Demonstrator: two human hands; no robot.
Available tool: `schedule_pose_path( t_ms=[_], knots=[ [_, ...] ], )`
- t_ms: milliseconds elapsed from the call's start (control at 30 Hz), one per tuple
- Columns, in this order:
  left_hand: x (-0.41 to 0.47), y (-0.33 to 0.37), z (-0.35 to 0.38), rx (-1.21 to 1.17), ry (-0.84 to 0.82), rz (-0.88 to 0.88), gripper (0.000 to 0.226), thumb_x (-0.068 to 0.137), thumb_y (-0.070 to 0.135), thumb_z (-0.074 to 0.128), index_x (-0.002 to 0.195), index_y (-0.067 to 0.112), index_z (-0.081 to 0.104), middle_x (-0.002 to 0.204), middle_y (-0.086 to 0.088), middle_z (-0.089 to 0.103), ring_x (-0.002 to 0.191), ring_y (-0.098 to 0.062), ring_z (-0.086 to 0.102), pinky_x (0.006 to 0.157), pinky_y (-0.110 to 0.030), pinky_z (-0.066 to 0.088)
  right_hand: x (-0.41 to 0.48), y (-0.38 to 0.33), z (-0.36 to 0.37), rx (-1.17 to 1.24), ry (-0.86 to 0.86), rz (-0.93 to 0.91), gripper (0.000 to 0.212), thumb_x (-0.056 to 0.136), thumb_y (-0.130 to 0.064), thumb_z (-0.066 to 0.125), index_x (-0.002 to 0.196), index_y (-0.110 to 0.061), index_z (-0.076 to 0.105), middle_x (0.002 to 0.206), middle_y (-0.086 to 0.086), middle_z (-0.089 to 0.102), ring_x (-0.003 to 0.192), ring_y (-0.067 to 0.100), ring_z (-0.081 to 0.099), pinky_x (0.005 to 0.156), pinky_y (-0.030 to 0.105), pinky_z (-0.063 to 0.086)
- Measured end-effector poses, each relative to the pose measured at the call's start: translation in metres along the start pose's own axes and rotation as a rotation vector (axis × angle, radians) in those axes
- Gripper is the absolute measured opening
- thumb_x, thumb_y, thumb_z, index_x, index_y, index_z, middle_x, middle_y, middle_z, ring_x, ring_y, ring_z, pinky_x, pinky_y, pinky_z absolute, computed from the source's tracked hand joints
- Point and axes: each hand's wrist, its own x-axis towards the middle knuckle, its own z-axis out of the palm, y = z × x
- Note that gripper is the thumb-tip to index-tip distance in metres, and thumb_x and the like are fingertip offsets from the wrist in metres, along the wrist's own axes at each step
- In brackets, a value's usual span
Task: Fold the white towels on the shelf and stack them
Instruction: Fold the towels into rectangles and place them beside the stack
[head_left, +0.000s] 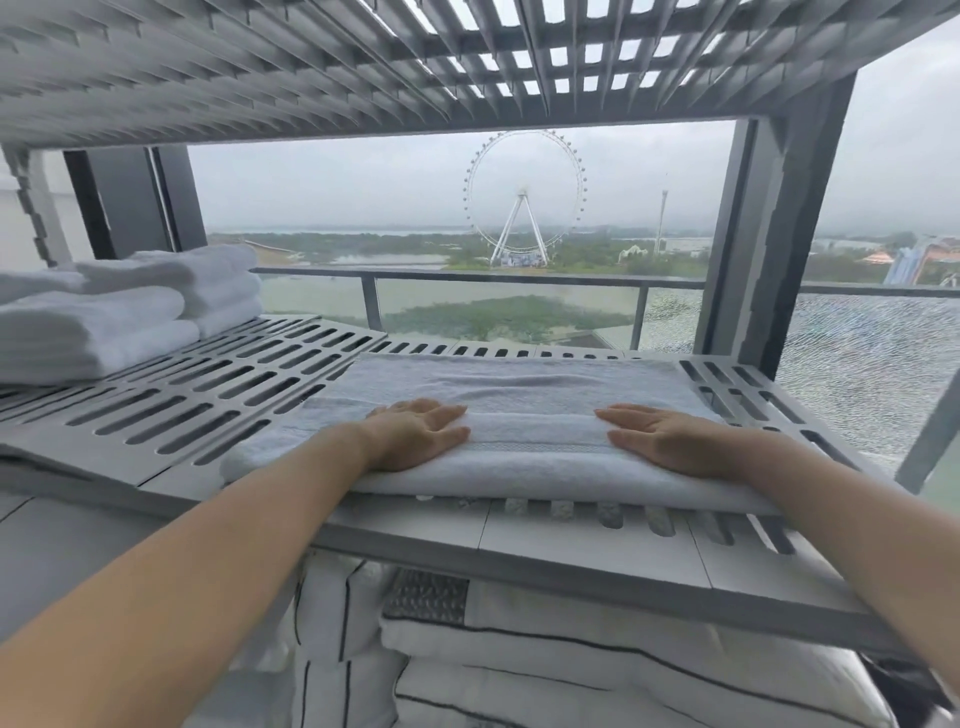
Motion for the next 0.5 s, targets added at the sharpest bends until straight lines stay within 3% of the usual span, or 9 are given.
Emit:
schedule_pose_path(
  t_ms=[133, 267, 400, 500],
  knots=[
    [-0.002, -0.012, -0.013, 0.09, 0.091, -0.032, 0.055, 0.092, 0.06, 0.019, 0.141, 0.036, 0.028, 0.149, -0.002, 0.027, 0.138, -0.024, 0.02, 0.113, -0.046, 0.018, 0.007, -0.017, -0.009, 0.048, 0.176, 0.079, 0.045, 0.099, -0.041, 0.027, 0.129, -0.017, 0.049, 0.137, 0.004, 0.047, 0.123, 0.02, 0.042, 0.098, 0.032, 0.03],
    [0.002, -0.029, -0.017, 0.089, 0.137, -0.08, 0.046, 0.095, 0.051, 0.025, 0.129, 0.024, 0.043, 0.136, -0.006, 0.037, 0.13, -0.025, 0.029, 0.108, -0.045, 0.026, 0.016, -0.02, -0.014, -0.061, 0.175, 0.23, 0.041, 0.098, -0.039, 0.029, 0.116, -0.012, 0.054, 0.126, 0.008, 0.052, 0.116, 0.023, 0.045, 0.097, 0.039, 0.035],
    [0.012, -0.033, -0.017, 0.057, 0.143, -0.084, 0.037, 0.094, 0.049, 0.033, 0.109, 0.019, 0.047, 0.122, -0.005, 0.042, 0.118, -0.022, 0.035, 0.103, -0.044, 0.031, 0.019, -0.011, -0.009, -0.118, 0.205, 0.292, 0.047, 0.095, -0.047, 0.028, 0.077, -0.015, 0.056, 0.11, 0.008, 0.046, 0.112, 0.024, 0.039, 0.1, 0.047, 0.032],
    [0.019, -0.038, -0.018, 0.045, 0.174, -0.043, 0.027, 0.094, 0.048, 0.034, 0.093, 0.023, 0.043, 0.104, -0.001, 0.05, 0.094, -0.017, 0.043, 0.087, -0.036, 0.039, 0.019, -0.009, -0.006, -0.074, 0.266, 0.253, 0.05, 0.094, -0.047, 0.027, 0.063, -0.014, 0.047, 0.089, 0.005, 0.054, 0.085, 0.022, 0.048, 0.081, 0.039, 0.04]
  ],
)
